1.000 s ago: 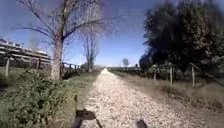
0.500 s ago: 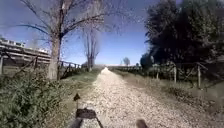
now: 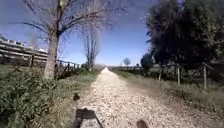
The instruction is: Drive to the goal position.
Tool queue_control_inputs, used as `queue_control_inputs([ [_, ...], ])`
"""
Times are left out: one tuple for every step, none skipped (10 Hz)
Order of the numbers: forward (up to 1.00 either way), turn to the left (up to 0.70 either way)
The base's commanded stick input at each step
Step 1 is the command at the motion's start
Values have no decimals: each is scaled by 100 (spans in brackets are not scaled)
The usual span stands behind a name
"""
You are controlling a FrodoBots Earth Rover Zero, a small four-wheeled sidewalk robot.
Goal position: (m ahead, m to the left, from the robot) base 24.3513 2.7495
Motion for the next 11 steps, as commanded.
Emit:
queue_control_inputs([
  [50, 0],
  [50, 0],
  [50, 0],
  [50, 0],
  [50, 0],
  [50, 0],
  [50, 0],
  [50, 0],
  [50, 0],
  [50, 0],
  [50, 0],
])
